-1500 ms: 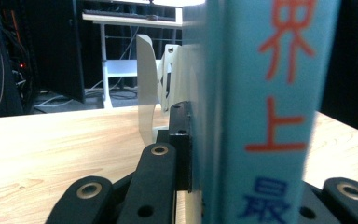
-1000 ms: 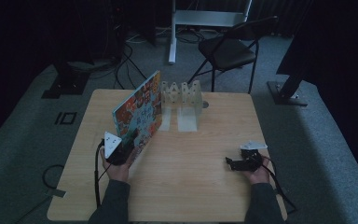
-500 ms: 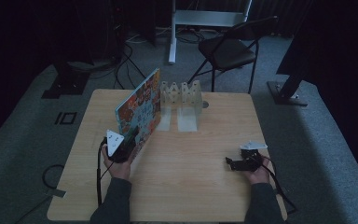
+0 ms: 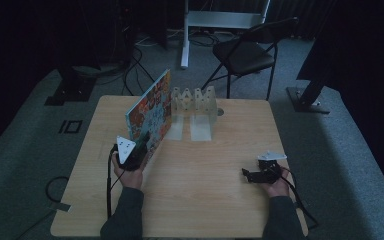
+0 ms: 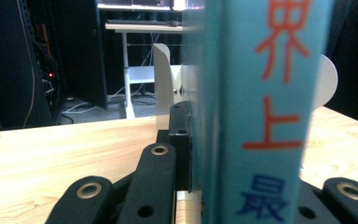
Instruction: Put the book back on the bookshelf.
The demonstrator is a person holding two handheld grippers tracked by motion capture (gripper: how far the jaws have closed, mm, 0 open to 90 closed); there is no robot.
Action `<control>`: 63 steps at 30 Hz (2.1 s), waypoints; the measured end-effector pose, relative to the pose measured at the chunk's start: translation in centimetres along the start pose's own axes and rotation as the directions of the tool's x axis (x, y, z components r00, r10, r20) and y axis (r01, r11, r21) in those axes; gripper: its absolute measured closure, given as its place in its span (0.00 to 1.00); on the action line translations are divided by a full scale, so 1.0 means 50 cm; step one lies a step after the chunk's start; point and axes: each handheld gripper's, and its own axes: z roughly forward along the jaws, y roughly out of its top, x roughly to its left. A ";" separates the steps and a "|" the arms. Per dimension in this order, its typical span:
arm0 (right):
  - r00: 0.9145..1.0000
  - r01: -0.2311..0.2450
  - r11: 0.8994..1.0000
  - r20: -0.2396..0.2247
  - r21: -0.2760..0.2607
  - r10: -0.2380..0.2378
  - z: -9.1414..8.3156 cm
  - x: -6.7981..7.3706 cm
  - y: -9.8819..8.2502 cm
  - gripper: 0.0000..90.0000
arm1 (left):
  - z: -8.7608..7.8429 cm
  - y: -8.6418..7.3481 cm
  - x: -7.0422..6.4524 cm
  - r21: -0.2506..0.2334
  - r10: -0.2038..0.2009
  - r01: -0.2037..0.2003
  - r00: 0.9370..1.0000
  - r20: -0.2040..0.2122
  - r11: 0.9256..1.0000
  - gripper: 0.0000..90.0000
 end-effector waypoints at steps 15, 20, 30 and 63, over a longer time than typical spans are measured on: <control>1.000 -0.001 1.000 -0.001 0.001 0.001 0.000 0.000 0.000 0.14 | 0.028 -0.001 -0.003 0.002 -0.004 0.004 1.000 -0.025 1.000 0.90; 1.000 0.000 1.000 -0.002 0.000 0.000 0.000 0.000 0.000 0.14 | 0.034 0.002 -0.004 -0.006 -0.015 0.015 0.999 -0.031 1.000 0.90; 1.000 0.000 1.000 -0.002 0.000 0.000 0.000 0.000 0.000 0.14 | 0.046 -0.001 -0.002 0.002 -0.015 0.015 0.999 -0.049 1.000 0.90; 1.000 0.000 1.000 -0.004 0.000 0.000 0.000 0.000 0.000 0.14 | 0.080 0.004 -0.026 -0.006 0.004 -0.005 0.996 -0.094 1.000 0.90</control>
